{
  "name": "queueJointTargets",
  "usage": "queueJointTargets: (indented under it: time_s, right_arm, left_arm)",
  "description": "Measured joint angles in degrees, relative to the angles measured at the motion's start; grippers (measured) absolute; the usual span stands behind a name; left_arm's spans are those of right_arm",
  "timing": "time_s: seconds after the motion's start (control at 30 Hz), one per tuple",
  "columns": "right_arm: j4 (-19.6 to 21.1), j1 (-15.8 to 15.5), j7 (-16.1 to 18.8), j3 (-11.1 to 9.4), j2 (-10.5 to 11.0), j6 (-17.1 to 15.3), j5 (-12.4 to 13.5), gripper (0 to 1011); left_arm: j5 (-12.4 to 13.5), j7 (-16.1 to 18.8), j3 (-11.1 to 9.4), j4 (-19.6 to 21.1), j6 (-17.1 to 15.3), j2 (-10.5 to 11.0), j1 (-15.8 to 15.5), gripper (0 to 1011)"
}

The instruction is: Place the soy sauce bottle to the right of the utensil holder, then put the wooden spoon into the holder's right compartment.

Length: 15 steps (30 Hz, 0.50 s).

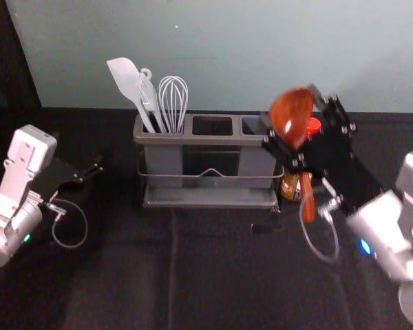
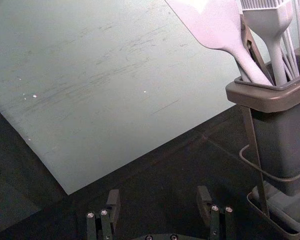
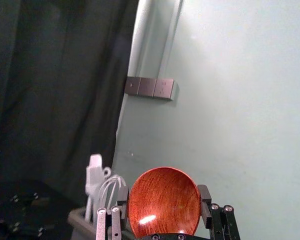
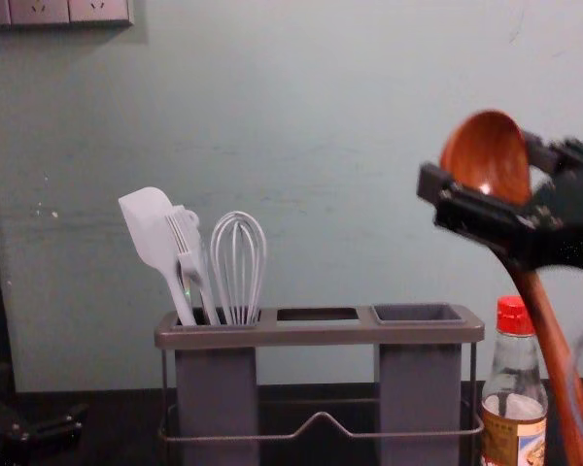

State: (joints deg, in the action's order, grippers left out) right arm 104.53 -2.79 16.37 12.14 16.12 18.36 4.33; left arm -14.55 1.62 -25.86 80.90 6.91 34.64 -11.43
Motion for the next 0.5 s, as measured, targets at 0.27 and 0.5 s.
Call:
queueJointTargets:
  time_s: [0.27, 0.5]
  right_arm:
    - [-6.43, 11.15, 2.83, 1.31, -0.88, -1.37, 1.76, 838]
    - [-11.17, 18.05, 4.40, 2.80, -1.39, -1.57, 2.70, 838]
  left_arm:
    - [0.00, 0.00, 0.00, 0.00, 0.00, 0.00, 0.00, 1005]
    - [0.00, 0.00, 0.00, 0.00, 0.00, 0.00, 0.00, 1005]
